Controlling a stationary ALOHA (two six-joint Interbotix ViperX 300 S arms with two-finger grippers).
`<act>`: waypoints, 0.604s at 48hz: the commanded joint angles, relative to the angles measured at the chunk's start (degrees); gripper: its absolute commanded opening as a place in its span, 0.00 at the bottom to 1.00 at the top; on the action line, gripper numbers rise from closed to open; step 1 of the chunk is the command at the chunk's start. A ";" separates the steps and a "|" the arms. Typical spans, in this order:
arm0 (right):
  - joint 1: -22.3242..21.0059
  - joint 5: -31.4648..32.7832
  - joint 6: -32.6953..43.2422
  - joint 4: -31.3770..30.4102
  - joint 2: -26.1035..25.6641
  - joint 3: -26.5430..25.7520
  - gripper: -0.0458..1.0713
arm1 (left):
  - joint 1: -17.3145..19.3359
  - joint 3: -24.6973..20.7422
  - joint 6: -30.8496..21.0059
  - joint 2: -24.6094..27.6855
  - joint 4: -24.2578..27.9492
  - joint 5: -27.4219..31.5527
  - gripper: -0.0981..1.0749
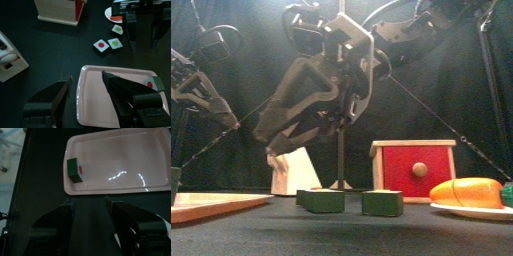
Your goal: Grab sushi piece from plate
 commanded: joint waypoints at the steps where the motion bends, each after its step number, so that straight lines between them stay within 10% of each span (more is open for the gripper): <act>1: 0.26 3.34 0.00 -1.05 0.70 -5.62 0.80 | 0.18 -0.70 0.09 0.09 -0.18 -0.44 0.83; 29: 0.79 8.26 -0.18 -2.90 8.00 -17.75 0.80 | 0.18 -0.70 0.09 0.09 -0.09 -0.35 0.83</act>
